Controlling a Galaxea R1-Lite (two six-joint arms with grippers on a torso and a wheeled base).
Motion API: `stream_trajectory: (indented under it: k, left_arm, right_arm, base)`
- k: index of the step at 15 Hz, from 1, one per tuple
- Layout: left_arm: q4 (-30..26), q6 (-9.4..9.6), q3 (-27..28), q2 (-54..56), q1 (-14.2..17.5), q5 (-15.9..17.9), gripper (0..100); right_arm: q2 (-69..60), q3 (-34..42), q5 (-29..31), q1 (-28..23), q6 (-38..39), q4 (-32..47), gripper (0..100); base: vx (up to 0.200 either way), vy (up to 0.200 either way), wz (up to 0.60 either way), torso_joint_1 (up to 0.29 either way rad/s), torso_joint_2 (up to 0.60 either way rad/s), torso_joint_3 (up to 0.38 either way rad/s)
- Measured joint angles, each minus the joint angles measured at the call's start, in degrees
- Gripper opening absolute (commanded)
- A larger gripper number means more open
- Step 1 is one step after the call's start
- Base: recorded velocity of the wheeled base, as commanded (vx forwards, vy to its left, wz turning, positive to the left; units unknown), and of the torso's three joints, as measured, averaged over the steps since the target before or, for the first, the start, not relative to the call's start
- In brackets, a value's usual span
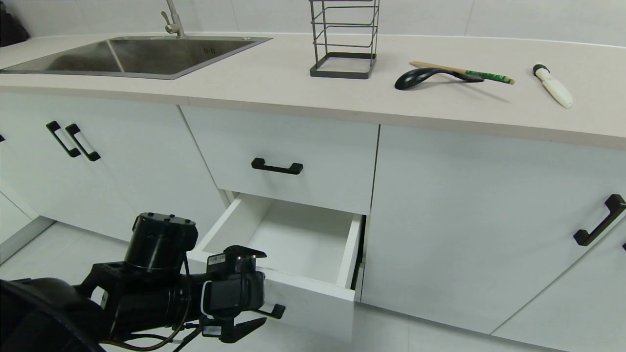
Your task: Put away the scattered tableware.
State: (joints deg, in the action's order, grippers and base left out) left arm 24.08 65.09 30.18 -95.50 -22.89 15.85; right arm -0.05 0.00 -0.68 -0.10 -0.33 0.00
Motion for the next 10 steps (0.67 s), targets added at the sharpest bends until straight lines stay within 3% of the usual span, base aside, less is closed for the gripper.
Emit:
stream_trajectory:
  k: [3, 10]
  left_arm:
    - [-0.13, -1.4, -1.33, -0.02, -0.94, 0.02, 100]
    - [0.26, -1.54, -1.52, -0.94, -1.11, -0.28, 100]
  right_arm:
    - [-0.02, 0.0, 0.0, 0.0, 0.01, 0.0, 0]
    - [-0.02, 0.0, 0.02, 0.0, 0.0, 0.0, 0]
  base:
    - [0.0, 0.0, 0.0, 0.0, 0.0, 0.0]
    - [0.0, 0.0, 0.0, 0.0, 0.0, 0.0]
